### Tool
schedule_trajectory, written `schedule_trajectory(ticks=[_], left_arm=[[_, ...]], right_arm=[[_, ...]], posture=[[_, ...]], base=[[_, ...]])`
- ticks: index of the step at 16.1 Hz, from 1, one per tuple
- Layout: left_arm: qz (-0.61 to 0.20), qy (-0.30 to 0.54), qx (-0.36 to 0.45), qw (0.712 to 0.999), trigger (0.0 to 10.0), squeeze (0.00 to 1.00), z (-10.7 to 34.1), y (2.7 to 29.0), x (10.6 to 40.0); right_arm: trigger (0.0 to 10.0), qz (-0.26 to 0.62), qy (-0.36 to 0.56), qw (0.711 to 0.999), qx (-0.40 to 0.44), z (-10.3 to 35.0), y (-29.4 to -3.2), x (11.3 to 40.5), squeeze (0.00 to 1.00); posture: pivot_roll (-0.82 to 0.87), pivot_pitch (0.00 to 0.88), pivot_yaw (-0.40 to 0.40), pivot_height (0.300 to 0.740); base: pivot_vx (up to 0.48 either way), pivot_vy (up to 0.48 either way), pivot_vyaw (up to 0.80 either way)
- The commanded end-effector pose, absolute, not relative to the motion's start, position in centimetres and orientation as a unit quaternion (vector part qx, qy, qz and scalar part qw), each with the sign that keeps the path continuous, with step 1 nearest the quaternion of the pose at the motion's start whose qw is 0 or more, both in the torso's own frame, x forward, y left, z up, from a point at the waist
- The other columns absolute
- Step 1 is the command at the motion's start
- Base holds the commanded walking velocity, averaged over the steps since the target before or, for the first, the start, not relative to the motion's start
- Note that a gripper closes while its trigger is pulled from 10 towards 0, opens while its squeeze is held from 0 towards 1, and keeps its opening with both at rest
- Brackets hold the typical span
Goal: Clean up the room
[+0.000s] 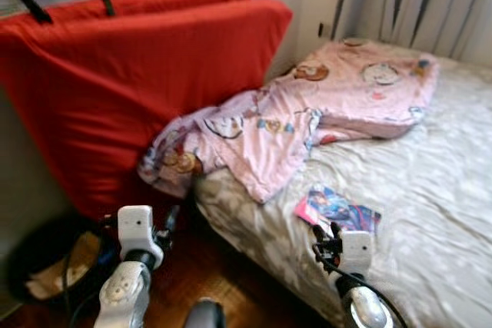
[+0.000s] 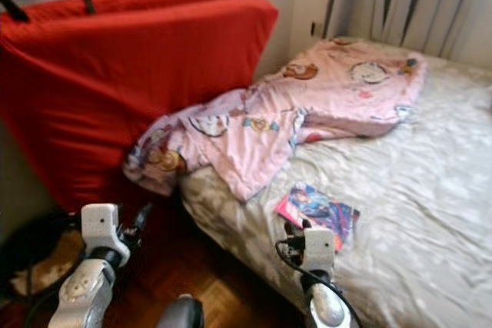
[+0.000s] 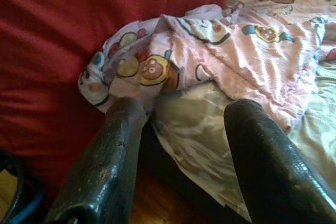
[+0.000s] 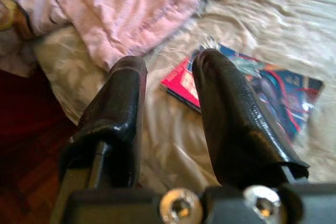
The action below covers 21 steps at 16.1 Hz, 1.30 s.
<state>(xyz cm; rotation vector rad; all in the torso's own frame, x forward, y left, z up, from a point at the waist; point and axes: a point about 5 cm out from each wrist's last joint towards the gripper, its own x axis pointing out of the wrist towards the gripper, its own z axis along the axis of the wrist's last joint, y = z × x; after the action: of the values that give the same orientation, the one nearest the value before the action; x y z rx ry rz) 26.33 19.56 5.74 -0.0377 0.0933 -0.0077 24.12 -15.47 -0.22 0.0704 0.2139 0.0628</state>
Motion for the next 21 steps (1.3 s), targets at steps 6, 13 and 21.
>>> schedule_trajectory(ticks=[6, 13, 21], left_arm=[[-0.009, 0.047, -0.022, 0.999, 10.0, 0.00, 5.99, 19.45, 26.59], [-0.013, 0.046, -0.023, 0.999, 10.0, 0.00, 6.13, 19.30, 26.84], [-0.013, 0.046, -0.025, 0.999, 10.0, 0.00, 6.18, 19.24, 26.95]], right_arm=[[10.0, 0.014, 0.110, 0.993, 0.041, -0.18, -15.91, 24.49, 0.00], [10.0, 0.011, 0.113, 0.993, 0.033, -0.21, -15.90, 24.65, 0.00], [10.0, 0.011, 0.111, 0.993, 0.035, -0.09, -15.83, 24.91, 0.00]], posture=[[0.01, 0.000, 0.022, 0.637], [0.01, 0.000, 0.023, 0.637], [0.01, 0.000, 0.023, 0.637]], base=[[0.188, 0.000, 0.00], [0.166, 0.000, 0.00], [0.304, 0.000, 0.00]])
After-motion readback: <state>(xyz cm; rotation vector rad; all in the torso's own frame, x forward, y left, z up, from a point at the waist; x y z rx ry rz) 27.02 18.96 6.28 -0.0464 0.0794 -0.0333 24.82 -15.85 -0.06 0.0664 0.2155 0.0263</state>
